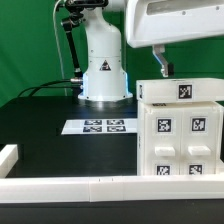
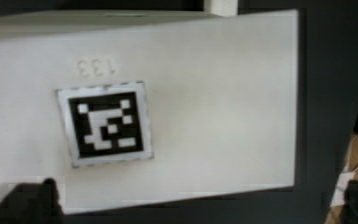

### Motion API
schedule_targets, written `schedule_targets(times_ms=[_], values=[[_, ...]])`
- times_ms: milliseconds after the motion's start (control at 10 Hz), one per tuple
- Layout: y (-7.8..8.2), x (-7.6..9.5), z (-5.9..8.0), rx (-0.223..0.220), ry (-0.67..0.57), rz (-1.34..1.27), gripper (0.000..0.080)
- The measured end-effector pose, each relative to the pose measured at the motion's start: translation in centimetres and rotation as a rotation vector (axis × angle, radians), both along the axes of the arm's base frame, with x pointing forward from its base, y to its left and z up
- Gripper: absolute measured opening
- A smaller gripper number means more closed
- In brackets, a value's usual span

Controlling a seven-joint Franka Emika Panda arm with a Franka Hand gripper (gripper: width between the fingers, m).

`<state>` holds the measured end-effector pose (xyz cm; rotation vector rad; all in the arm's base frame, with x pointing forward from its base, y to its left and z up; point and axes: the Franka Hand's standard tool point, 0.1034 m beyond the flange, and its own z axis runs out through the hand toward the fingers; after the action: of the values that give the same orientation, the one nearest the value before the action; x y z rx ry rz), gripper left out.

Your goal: Assemble cabinet

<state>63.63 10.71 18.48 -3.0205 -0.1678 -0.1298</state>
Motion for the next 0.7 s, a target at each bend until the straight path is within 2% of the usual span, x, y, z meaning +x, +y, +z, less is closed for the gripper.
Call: schedule_targets(times_ms=[200, 600, 700], values=[[-0.3, -0.4, -0.3, -0.029, -0.069, 0.266, 0.0796], [-0.2, -1.4, -1.0, -0.063, -0.098, 0.625, 0.0796], [-0.2, -1.5, -1.1, -0.088, -0.106, 0.755, 0.0796]])
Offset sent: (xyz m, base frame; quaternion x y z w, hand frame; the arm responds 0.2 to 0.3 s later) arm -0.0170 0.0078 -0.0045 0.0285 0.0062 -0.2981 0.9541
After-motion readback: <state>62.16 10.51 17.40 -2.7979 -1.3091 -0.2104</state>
